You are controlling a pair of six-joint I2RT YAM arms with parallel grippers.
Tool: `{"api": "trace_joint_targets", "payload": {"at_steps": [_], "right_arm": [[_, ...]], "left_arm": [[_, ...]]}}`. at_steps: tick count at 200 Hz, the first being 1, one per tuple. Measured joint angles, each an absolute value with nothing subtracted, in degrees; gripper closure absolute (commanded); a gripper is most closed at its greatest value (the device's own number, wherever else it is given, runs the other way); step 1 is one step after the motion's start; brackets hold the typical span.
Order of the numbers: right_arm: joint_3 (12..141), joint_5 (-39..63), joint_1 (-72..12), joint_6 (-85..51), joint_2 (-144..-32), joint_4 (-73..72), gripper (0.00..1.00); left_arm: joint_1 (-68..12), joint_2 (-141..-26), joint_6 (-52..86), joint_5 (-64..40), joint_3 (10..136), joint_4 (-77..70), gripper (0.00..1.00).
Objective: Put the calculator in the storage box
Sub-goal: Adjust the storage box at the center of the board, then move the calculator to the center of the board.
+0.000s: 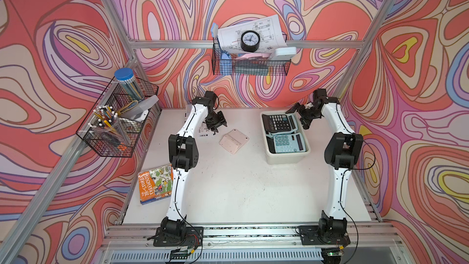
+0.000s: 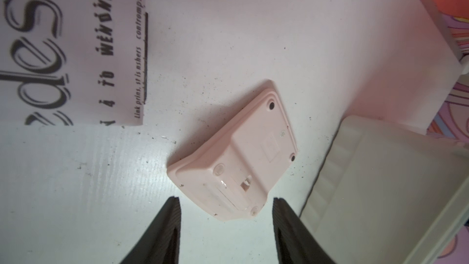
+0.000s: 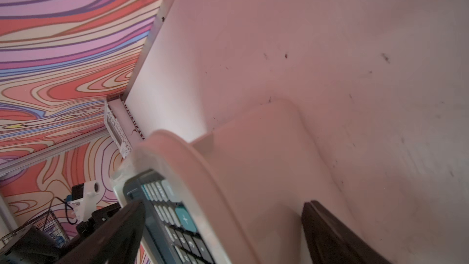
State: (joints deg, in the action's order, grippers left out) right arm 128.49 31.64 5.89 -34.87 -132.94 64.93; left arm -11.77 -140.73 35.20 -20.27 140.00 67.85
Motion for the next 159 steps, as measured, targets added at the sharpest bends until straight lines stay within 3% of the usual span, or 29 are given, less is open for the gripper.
{"api": "trace_joint_targets", "payload": {"at_steps": [17, 43, 60, 93, 159], "right_arm": [[126.6, 29.0, 5.8, -34.1, -129.9, 67.3, 0.02], [125.4, 25.8, 5.7, -32.8, -124.0, 70.0, 0.02], [125.7, 24.5, 5.3, -31.8, -120.7, 71.8, 0.02], [126.8, 23.3, 2.5, -30.0, -117.0, 75.2, 0.02], [128.1, 23.4, -0.8, -28.7, -115.9, 79.3, 0.02]], "left_arm": [[-12.6, -141.5, 33.3, -18.1, 141.1, 68.8, 0.43], [-14.0, -142.3, 31.2, -15.9, 142.2, 70.1, 0.28], [-14.9, -143.5, 29.8, -14.6, 144.1, 70.6, 0.24], [-16.2, -146.1, 28.0, -12.6, 145.8, 71.0, 0.24], [-17.8, -148.8, 25.5, -8.3, 144.0, 73.1, 0.34]]}}
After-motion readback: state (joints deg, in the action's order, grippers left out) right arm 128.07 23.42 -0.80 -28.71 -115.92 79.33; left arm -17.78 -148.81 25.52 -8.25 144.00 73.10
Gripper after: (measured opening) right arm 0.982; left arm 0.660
